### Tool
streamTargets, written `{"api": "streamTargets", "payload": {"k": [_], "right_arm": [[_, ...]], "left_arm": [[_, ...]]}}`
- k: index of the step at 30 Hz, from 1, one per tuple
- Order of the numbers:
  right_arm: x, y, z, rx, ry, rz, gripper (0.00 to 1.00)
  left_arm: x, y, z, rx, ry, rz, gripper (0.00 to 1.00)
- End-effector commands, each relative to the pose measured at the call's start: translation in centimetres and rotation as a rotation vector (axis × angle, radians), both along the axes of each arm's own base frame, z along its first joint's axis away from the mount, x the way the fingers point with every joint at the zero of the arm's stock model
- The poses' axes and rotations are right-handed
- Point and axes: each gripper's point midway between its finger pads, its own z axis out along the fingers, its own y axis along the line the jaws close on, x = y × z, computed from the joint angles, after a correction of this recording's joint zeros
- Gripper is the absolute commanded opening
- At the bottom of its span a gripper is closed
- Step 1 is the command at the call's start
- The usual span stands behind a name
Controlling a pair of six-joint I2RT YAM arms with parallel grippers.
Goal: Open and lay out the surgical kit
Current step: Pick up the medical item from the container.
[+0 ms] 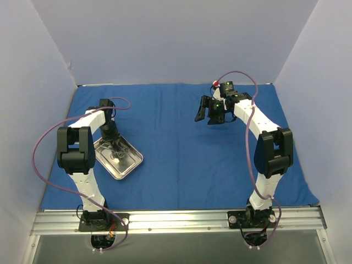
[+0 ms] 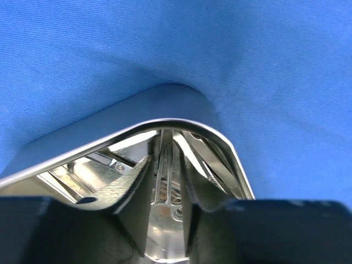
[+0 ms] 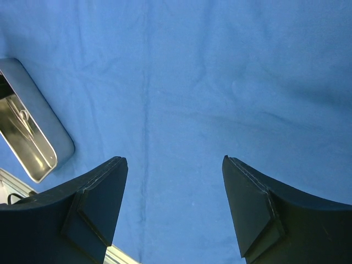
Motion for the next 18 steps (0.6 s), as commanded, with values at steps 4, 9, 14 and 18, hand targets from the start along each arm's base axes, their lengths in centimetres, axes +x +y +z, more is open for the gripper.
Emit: {"api": "streamTargets", "payload": {"k": [4, 9, 14, 18], "right_arm": [[0.4, 0.2, 1.7, 0.033, -0.034, -0.014, 0.71], [0.6, 0.4, 1.4, 0.033, -0.031, -0.009, 0.71], [1.2, 0.8, 1.7, 0.027, -0.046, -0.001, 0.7], [1.7, 1.5, 1.7, 0.019, -0.051, 0.013, 0.7]], "left_arm": [[-0.9, 0.2, -1.6, -0.027, 0.061, -0.014, 0.22], [-0.5, 0.1, -0.2, -0.034, 0.041, -0.028, 0.09], [0.1, 1.2, 2.8, -0.038, -0.007, -0.004, 0.02], [-0.2, 1.1, 5.4, -0.042, -0.037, 0.001, 0.02]]}}
